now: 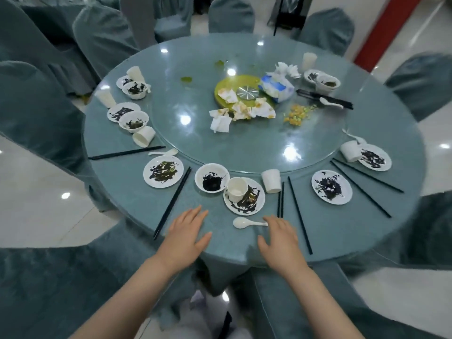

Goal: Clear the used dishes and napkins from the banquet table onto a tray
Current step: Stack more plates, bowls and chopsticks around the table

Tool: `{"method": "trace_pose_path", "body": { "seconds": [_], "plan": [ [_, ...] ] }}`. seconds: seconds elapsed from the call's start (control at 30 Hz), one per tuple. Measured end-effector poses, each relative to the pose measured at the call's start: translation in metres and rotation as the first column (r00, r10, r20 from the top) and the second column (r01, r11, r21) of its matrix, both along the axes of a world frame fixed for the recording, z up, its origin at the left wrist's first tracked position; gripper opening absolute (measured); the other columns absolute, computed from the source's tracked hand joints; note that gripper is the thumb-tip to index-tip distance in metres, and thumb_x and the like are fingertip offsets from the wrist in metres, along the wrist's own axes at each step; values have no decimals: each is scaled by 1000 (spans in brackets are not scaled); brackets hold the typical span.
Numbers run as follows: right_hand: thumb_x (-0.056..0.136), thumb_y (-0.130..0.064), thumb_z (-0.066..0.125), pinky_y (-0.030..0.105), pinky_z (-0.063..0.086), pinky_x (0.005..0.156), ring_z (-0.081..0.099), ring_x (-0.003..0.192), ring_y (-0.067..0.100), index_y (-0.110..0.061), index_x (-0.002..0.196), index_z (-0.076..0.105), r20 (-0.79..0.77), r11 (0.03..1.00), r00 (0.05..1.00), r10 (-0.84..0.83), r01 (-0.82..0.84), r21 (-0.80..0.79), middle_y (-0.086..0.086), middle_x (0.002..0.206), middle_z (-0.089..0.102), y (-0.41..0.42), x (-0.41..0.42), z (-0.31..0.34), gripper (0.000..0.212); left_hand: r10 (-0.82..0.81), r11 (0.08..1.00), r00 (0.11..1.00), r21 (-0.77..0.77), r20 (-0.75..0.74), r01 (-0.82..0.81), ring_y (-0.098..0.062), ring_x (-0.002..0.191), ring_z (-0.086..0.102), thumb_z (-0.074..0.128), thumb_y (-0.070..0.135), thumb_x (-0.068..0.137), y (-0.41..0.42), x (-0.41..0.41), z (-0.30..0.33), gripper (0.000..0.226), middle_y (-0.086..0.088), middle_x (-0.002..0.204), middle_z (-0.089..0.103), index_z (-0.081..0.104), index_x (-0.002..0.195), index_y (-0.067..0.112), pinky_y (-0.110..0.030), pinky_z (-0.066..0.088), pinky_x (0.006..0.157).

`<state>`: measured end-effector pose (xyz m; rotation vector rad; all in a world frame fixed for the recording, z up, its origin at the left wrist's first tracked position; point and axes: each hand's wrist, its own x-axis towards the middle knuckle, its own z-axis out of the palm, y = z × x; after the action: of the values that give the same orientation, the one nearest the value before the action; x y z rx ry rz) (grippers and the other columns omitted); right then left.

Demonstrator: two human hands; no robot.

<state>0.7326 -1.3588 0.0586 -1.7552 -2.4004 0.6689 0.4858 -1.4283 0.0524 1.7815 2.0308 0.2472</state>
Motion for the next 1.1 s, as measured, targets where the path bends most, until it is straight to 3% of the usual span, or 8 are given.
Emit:
{"method": "trace_pose_path", "body": {
  "seconds": [0.17,0.23,0.47,0.53,0.67,0.83,1.03,1.1],
  "plan": [
    [86,-27,58,37,28,114,40,131,24,-14,138,46,-1,988,989,-150,150,-22,4,139,50,18,3,-3,55,-119,993,993,1,6,119,-15,147,10,9,70,72,51,-10,-4,92,5,161,15,24,152,27,-32,5,118],
    [87,-28,58,37,29,113,42,130,24,-14,138,46,-6,979,979,-202,202,-29,4,138,51,22,3,-5,55,-170,985,985,-17,11,170,-14,148,7,20,69,82,65,-11,-7,82,7,161,11,20,152,28,-30,3,117],
    [91,-31,53,37,27,114,37,133,21,-17,141,41,5,964,966,-257,256,-65,1,141,46,39,7,-10,54,-236,971,972,-24,14,237,-14,148,8,30,65,85,101,-11,-12,77,6,161,13,19,152,28,-32,4,119],
    [90,-30,54,37,27,114,38,132,22,-16,141,41,0,966,967,-253,253,-59,2,141,46,53,9,-9,54,-231,973,973,-18,-1,231,-16,148,10,30,68,80,114,-8,-14,83,4,160,16,21,152,27,-32,6,119],
    [91,-28,53,33,25,113,36,134,21,-15,142,39,-10,976,978,-210,209,-58,3,143,45,86,10,-8,54,-215,976,977,-19,-5,215,-17,147,10,55,53,88,140,0,-18,78,3,160,15,20,152,26,-33,7,120],
    [91,-26,53,34,27,111,38,133,24,-13,144,35,4,980,987,-158,157,-122,6,145,44,135,8,-8,58,-247,968,965,-54,-91,243,-17,147,11,60,49,84,170,18,-23,84,2,160,16,19,152,23,-33,5,119],
    [92,-29,54,39,40,102,45,126,31,-10,143,30,-82,959,980,-182,159,-234,12,142,43,187,-6,-15,60,-174,985,972,-15,-159,174,-28,139,36,74,46,71,186,30,-33,85,-6,148,42,41,144,14,-41,22,115],
    [91,-34,55,38,41,99,47,123,32,-8,140,32,-69,955,980,-188,165,-247,15,138,45,198,-10,-20,60,-150,988,977,-5,-152,151,-27,139,34,71,47,74,189,31,-34,83,-3,145,44,40,144,16,-40,21,116]
  ]
}}
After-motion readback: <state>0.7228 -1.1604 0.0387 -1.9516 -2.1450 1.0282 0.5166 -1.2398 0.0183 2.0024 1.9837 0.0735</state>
